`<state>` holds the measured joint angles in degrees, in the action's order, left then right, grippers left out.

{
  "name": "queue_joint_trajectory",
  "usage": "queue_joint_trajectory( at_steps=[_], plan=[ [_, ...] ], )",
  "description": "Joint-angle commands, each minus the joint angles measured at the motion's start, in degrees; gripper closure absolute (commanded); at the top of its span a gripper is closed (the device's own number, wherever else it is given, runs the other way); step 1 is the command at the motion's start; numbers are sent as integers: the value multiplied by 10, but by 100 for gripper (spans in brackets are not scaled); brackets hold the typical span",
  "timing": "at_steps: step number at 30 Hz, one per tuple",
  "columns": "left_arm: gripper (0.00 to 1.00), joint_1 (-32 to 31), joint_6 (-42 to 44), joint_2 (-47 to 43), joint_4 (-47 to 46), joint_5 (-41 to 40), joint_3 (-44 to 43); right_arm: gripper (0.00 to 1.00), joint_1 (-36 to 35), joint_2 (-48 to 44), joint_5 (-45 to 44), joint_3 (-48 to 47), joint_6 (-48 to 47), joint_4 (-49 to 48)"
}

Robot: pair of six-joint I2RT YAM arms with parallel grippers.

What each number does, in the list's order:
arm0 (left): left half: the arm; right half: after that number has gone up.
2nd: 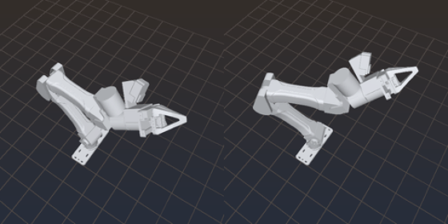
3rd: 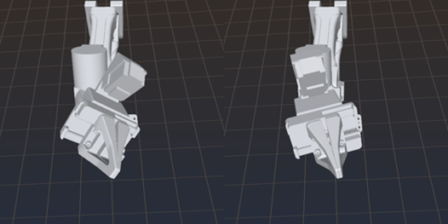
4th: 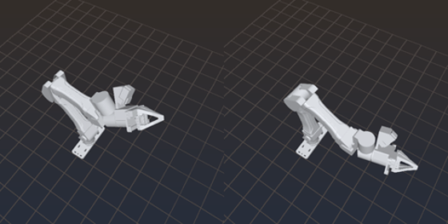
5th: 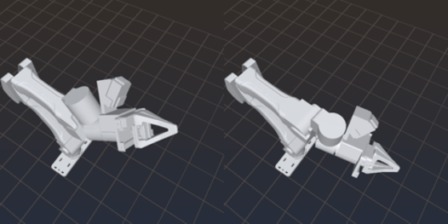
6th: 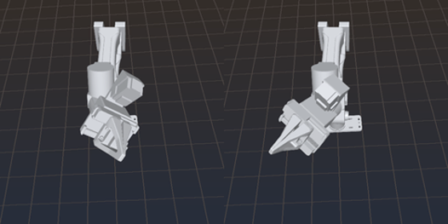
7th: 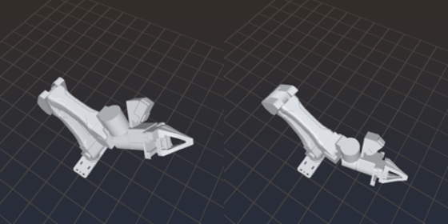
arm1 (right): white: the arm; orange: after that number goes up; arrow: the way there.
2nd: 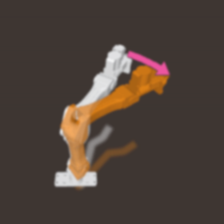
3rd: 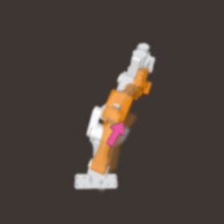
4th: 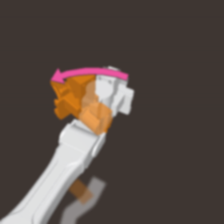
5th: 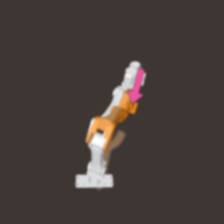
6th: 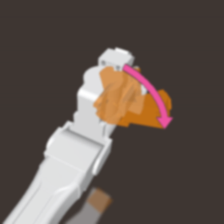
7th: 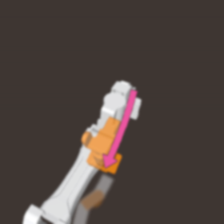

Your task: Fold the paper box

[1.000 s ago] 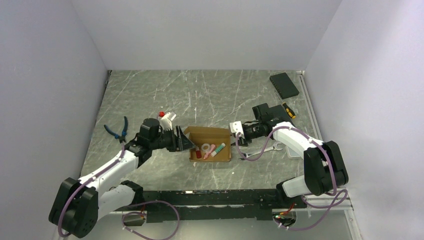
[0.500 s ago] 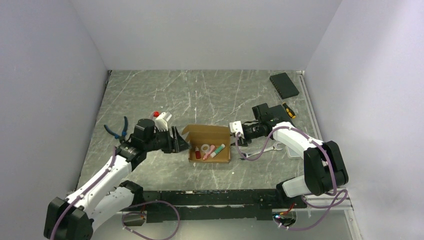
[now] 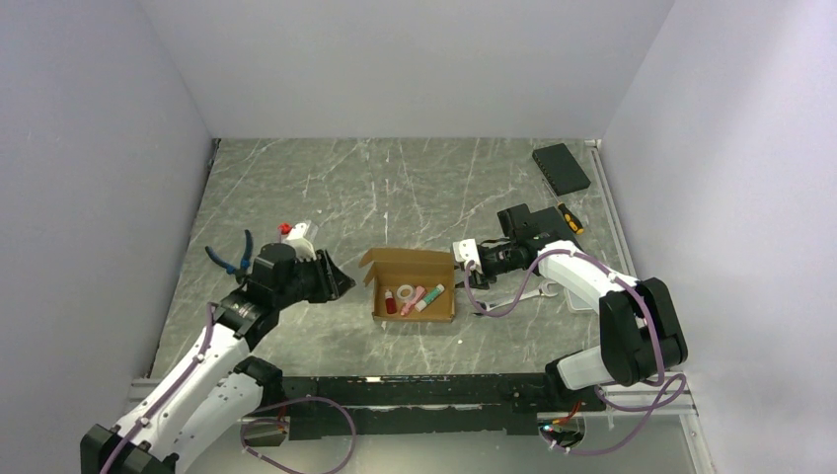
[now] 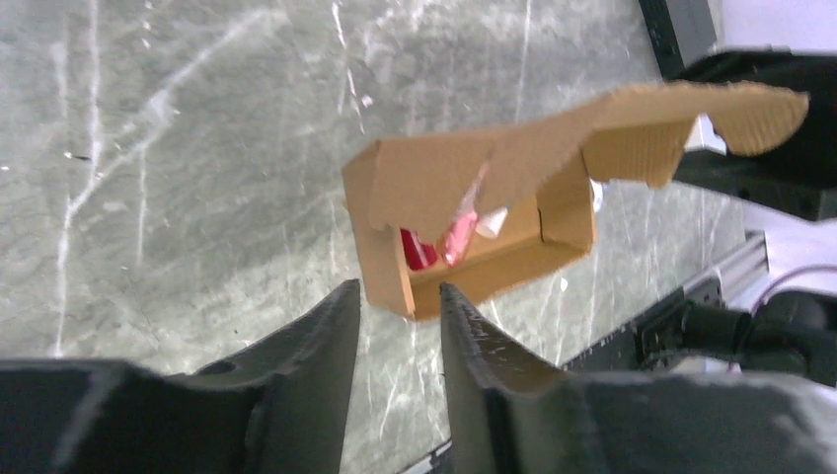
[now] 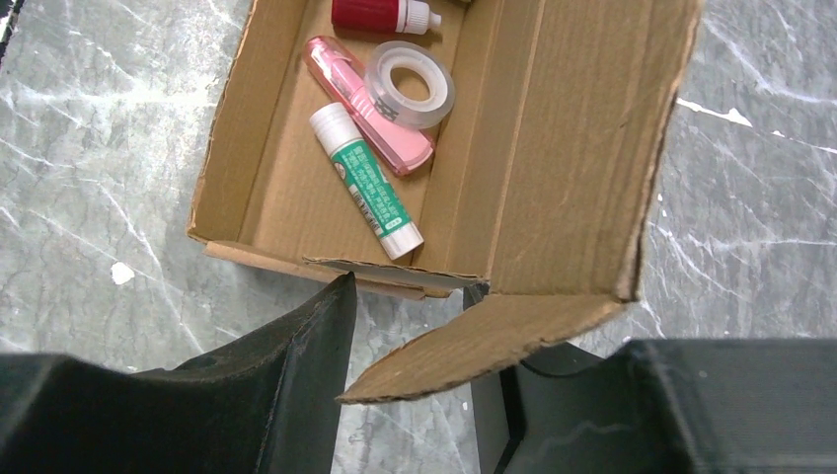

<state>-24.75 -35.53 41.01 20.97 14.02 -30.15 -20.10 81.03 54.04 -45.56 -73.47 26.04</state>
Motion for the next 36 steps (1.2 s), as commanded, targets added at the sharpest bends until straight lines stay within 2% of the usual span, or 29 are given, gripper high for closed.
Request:
queue_joint_trajectory(
  at_steps=[1, 6, 14, 19, 26, 36],
  plan=[
    [65, -2, 15, 33, -57, -65, -12, 53, -3, 2, 20, -15, -4, -9],
    [76, -2, 30, 111, -120, -43, -20, 53, -3, 2, 21, -15, -4, -9],
    [78, -2, 26, 189, -225, 63, -20, 53, -3, 2, 23, -17, -5, -7],
    [78, -2, 16, 220, -253, 104, -15, 54, -3, 2, 26, -19, -6, -3],
    [79, -3, -1, 240, -272, 141, -12, 55, -3, 3, 27, -21, -7, -1],
    [78, -3, 0, 232, -240, 115, 5, 56, -3, -2, 22, -19, -27, 14]
  ],
)
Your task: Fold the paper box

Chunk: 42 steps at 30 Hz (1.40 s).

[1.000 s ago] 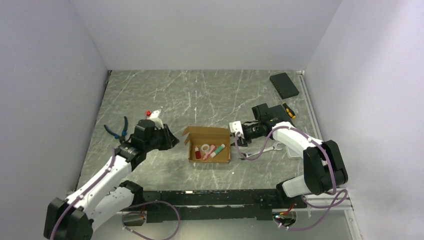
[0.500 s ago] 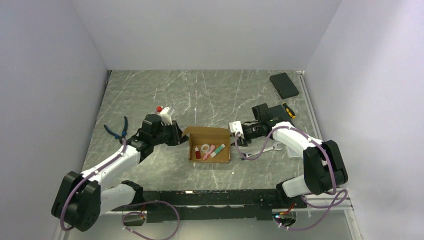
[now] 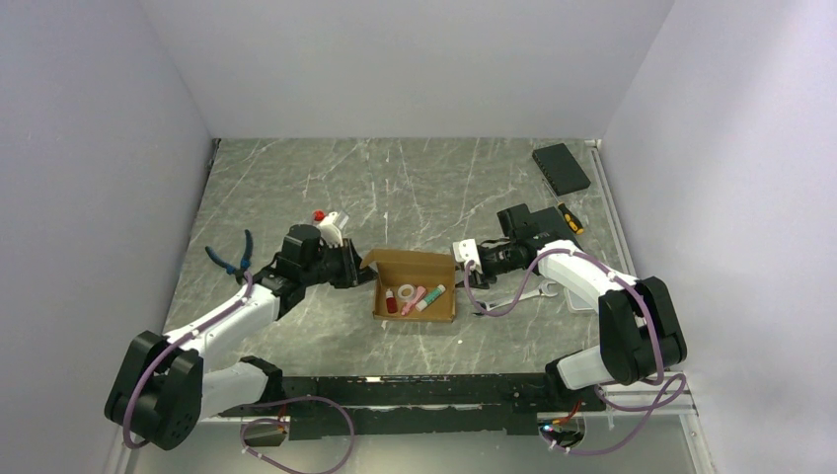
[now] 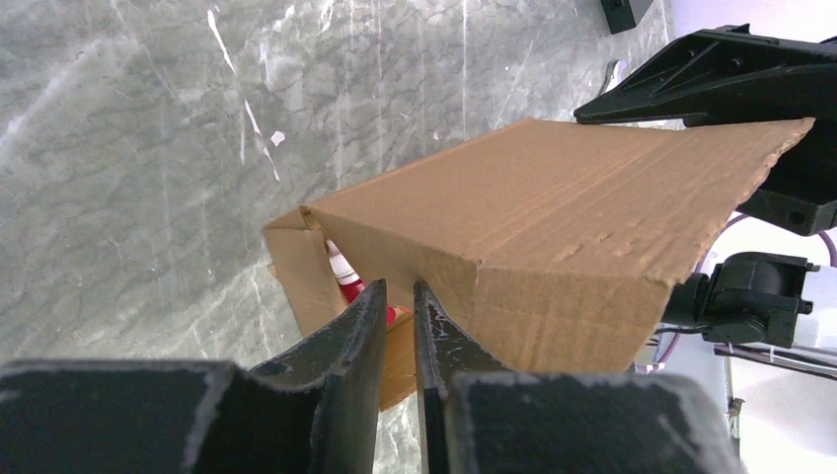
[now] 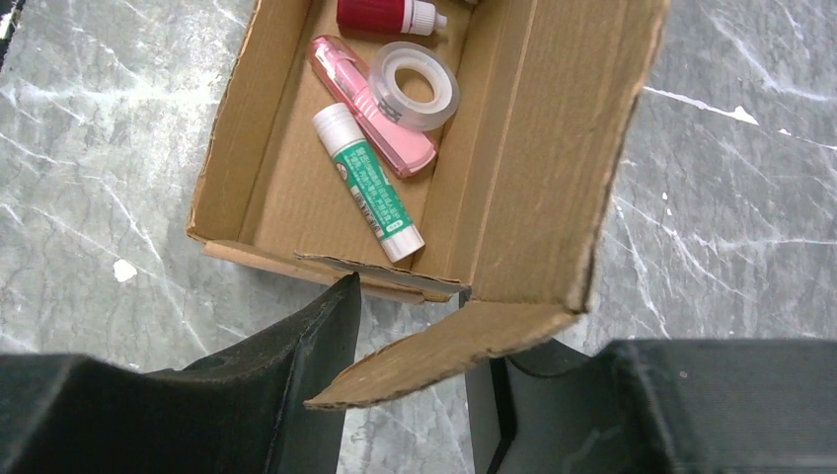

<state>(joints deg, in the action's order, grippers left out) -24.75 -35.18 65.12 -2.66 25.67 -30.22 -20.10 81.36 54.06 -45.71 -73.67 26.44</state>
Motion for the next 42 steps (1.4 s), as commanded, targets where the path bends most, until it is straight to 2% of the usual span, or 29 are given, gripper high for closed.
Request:
queue_joint_trajectory(
  at_steps=[1, 9, 14, 21, 24, 29, 33, 42],
  plan=[
    [78, -3, -4, -14, 0, -4, 8, 56, -3, -7, 21, -15, -30, 11],
    [77, -3, -13, -49, 25, -12, 26, 56, -6, -15, 7, -5, -67, 27],
    [76, -3, -19, -77, 73, -24, 28, 56, -13, -21, -18, 5, -83, 26],
    [74, -3, -41, -156, 205, -95, 6, 56, -20, -28, -43, 15, -98, 25],
    [66, -3, -44, -216, 245, -134, -10, 56, -27, -31, -56, 20, -103, 21],
    [53, -3, -29, -276, 235, -157, -39, 56, -35, -33, -66, 21, -103, 20],
    [47, -3, -4, -242, 184, -106, -68, 56, -36, -37, -69, 21, -103, 20],
    [46, -4, 37, -56, 113, 16, -145, 55, -37, -39, -71, 25, -104, 18]
  ],
)
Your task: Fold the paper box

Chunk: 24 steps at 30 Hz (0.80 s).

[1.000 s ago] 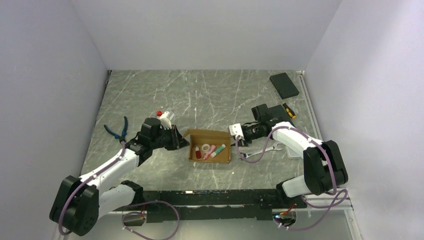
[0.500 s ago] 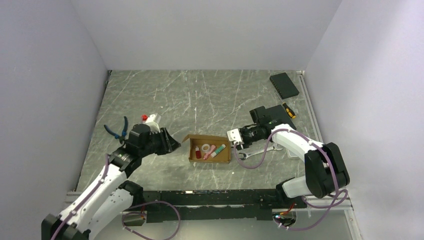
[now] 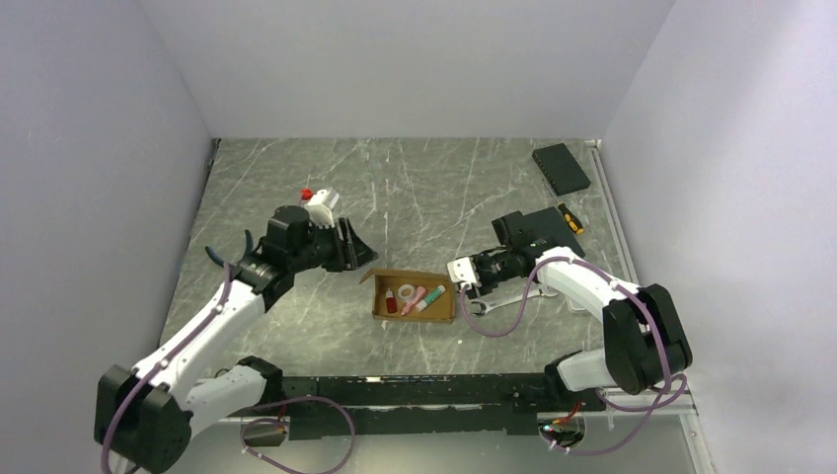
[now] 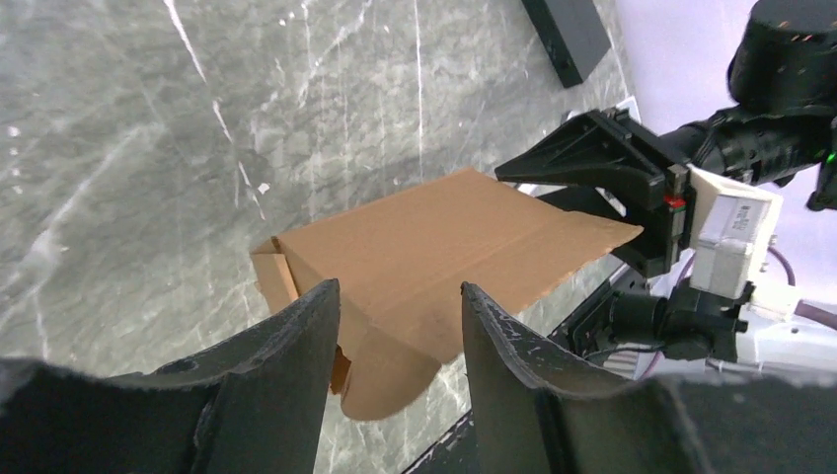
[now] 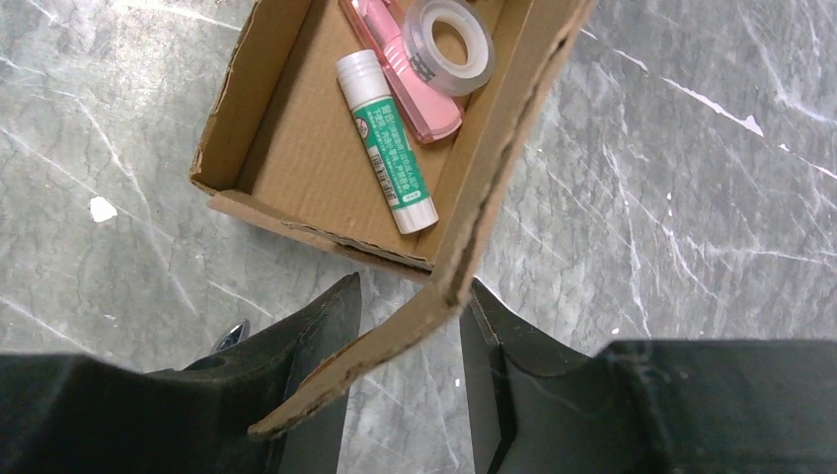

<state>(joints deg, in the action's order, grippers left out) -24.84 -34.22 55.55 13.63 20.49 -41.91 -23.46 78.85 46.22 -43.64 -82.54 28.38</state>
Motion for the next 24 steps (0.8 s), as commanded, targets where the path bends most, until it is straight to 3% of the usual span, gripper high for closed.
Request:
queue_joint_trajectory(
  at_steps=[1, 14, 24],
  plan=[
    [46, -3, 31, 55, -53, 75, -34, 55, -4, -13, 7, 4, -15, -1],
    [55, -20, 66, 163, -30, 128, -26, 52, -4, -23, -3, 2, -17, 9],
    [56, -21, 73, 192, -11, 115, -2, 38, 9, -89, -48, 22, -41, 47]
  ],
)
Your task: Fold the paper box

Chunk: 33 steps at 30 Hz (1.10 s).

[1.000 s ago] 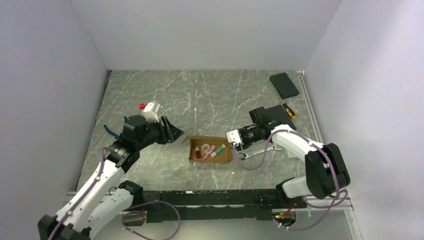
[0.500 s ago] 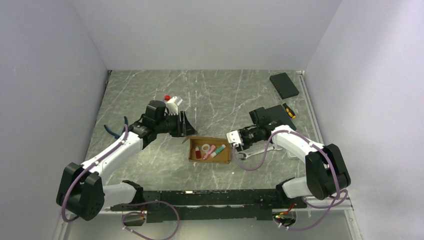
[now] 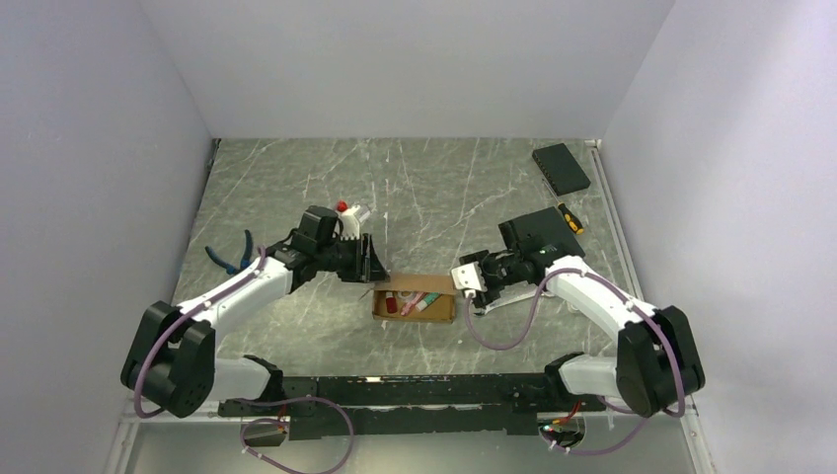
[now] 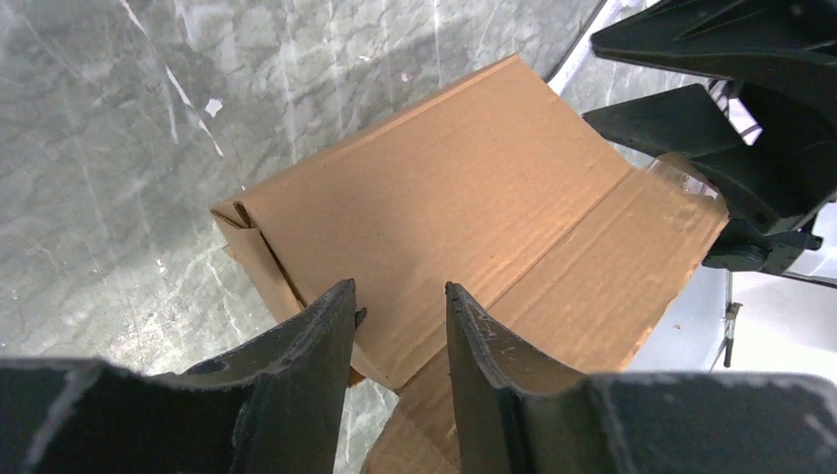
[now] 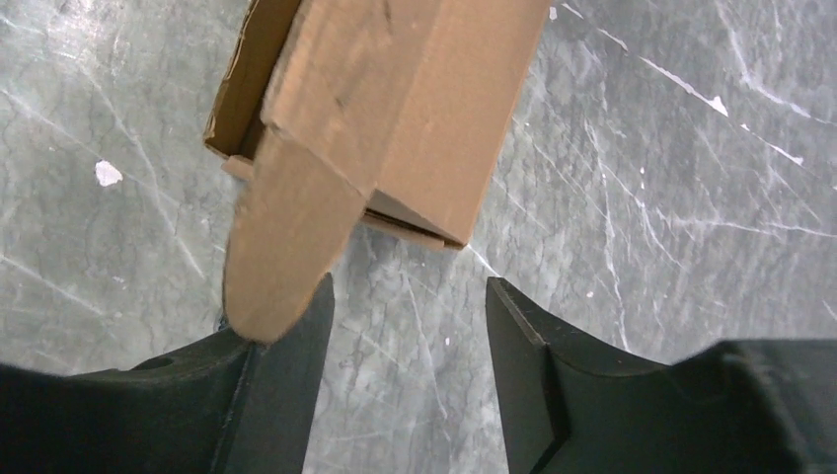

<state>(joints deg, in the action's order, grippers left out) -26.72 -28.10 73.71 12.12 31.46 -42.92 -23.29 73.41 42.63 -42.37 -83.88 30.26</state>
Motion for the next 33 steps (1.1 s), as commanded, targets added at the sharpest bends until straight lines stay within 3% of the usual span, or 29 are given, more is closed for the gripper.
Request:
queue_joint_trajectory(
  at_steps=[1, 7, 11, 13, 16, 19, 24, 33],
  plan=[
    [56, -3, 12, 13, 2, 5, 10, 36, 11, -43, -17, 13, -31, 34],
    [57, -6, 12, 29, 0, 1, 15, 34, 28, -80, -42, 27, -30, 59],
    [57, -9, 11, 38, 2, -5, 14, 36, 57, -109, 5, 14, 45, 57],
    [57, -11, 10, 41, 4, -9, 15, 51, 61, -112, 42, -5, 140, 39],
    [58, -15, 7, 46, 8, -15, 14, 82, 58, -91, 103, -34, 317, 3],
    [58, -19, 3, 45, 11, -24, 16, 99, 22, -49, 117, -51, 411, -28],
    [58, -24, -5, 43, 11, -33, 20, 100, -61, 25, 23, -59, 492, -81],
    [57, -30, -15, 50, 5, -39, 27, 100, -96, 109, -82, -68, 459, -65]
  ],
)
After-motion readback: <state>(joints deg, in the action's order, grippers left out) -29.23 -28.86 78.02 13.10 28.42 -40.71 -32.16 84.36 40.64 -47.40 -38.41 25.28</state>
